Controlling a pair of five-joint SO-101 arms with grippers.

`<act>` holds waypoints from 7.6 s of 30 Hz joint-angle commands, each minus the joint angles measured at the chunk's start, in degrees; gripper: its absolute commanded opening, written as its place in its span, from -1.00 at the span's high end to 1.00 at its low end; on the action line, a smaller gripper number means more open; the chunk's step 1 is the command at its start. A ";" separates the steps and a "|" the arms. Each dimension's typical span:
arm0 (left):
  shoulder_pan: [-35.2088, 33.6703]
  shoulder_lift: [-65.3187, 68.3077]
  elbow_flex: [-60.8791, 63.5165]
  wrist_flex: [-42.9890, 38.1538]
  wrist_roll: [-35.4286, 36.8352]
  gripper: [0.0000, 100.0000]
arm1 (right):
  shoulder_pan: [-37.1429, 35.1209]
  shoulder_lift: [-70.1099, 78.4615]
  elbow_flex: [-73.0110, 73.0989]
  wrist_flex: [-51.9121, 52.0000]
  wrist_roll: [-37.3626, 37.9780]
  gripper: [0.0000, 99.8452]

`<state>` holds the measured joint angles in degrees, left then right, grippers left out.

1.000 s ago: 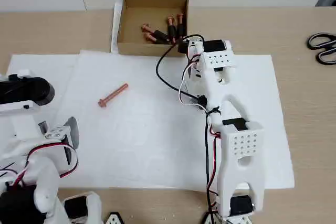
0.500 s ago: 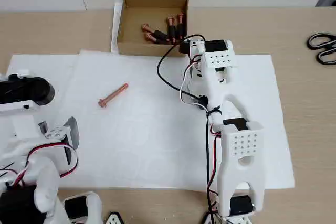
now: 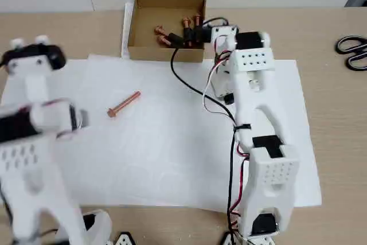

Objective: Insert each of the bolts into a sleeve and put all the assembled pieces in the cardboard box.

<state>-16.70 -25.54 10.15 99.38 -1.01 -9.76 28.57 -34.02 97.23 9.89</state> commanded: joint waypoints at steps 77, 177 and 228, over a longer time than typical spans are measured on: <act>16.18 51.25 -34.86 0.79 -86.42 0.99 | 4.53 -4.62 -1.41 1.63 0.97 0.99; 15.47 18.37 27.03 -48.09 73.93 0.68 | 2.95 -4.70 -1.41 1.63 -0.97 0.99; 16.44 34.55 -15.25 -3.08 6.68 0.99 | 3.03 -4.62 -1.41 1.63 -0.88 0.99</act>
<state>0.88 9.01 -2.59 95.87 16.84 -7.03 28.04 -34.02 97.67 9.45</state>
